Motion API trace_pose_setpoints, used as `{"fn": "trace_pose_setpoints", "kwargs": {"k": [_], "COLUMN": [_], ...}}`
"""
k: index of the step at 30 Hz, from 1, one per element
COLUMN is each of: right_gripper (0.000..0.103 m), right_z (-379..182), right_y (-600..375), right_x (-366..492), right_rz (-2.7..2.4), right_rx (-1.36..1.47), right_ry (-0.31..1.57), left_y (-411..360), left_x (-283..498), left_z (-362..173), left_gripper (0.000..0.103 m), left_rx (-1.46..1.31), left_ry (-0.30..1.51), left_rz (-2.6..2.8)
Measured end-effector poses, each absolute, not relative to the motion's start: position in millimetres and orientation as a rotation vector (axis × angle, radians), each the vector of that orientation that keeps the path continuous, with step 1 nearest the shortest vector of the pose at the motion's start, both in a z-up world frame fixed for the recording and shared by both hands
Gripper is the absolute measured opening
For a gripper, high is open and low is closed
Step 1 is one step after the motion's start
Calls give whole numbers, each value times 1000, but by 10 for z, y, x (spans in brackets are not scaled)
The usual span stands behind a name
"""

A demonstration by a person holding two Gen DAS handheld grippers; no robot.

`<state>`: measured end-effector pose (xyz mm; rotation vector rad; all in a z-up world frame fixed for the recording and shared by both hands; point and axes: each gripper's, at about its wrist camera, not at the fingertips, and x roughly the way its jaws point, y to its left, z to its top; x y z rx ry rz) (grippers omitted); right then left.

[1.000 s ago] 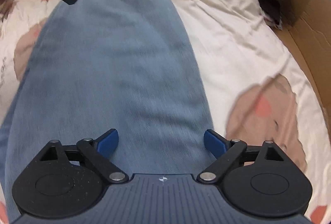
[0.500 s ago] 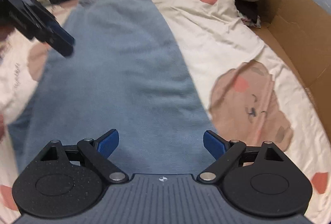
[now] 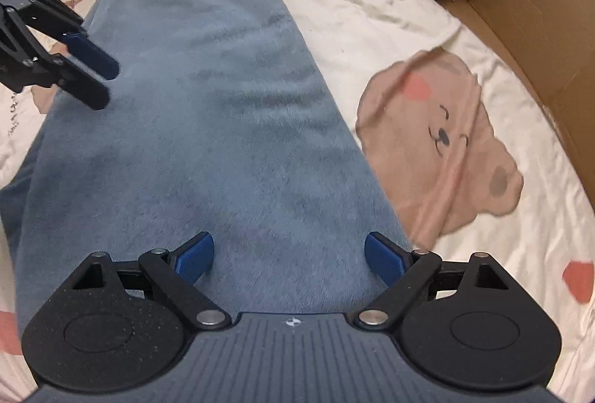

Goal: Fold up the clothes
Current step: 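Close both tools on the edge of the folded jeans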

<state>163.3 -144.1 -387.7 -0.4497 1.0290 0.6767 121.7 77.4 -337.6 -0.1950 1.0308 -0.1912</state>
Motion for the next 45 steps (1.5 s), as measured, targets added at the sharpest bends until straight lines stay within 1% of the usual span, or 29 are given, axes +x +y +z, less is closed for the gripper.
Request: {"fn": "trace_pose_setpoints", "kwargs": {"k": [2,4,7,9,11,19,29,34,37,38,39,40,41,42,43,44,45], "right_gripper": [92,86,82,77,75,75,76,75,74,71,66,64,57,42,36,25,23], "right_z": [-3874,-3839,-3747,-3706,-3706,-3928,-4080,-4063,-3928,-3891,-3867,-3863,-3873,-3886,-3898,-3904,-3907], "right_y": [-1459,-1499,-1598,-1655,-1657,-1591,-1920,-1976,-2038,-2067,-2080,-2072,-2051,-2028,-2005,-1988,-1979], "right_x": [1580,1548,1564,1615,1629,1462,1214,1222,1251,1265,1281,1298,1318,1338,1359,1380,1401], "right_rz": [662,653,621,604,592,625,564,546,497,485,480,480,483,485,484,479,474], "right_rx": [-429,-400,-321,-254,-229,-313,-223,-220,-171,-140,-122,-124,-139,-158,-176,-187,-189], "right_ry": [1014,993,941,927,920,904,901,913,861,848,842,843,852,861,867,867,866], "left_y": [717,672,641,633,629,632,614,620,631,636,644,650,652,651,649,647,648], "left_x": [1242,1268,1292,1296,1283,1123,865,783,715,696,683,675,669,667,664,662,660], "left_z": [-3410,-3466,-3566,-3615,-3652,-3707,-3726,-3680,-3631,-3616,-3601,-3584,-3563,-3546,-3533,-3526,-3526], "left_gripper": [44,41,34,33,33,34,35,33,33,31,30,26,21,19,17,18,18], "left_rx": [-182,-174,-176,-174,-177,-157,-115,-116,-126,-132,-140,-144,-145,-147,-151,-157,-164], "left_ry": [1035,1048,1066,1077,1081,1106,1127,1136,1147,1152,1157,1160,1160,1161,1163,1165,1169], "left_rz": [-204,-213,-214,-206,-199,-185,-191,-203,-220,-224,-226,-228,-233,-238,-244,-247,-246]}}
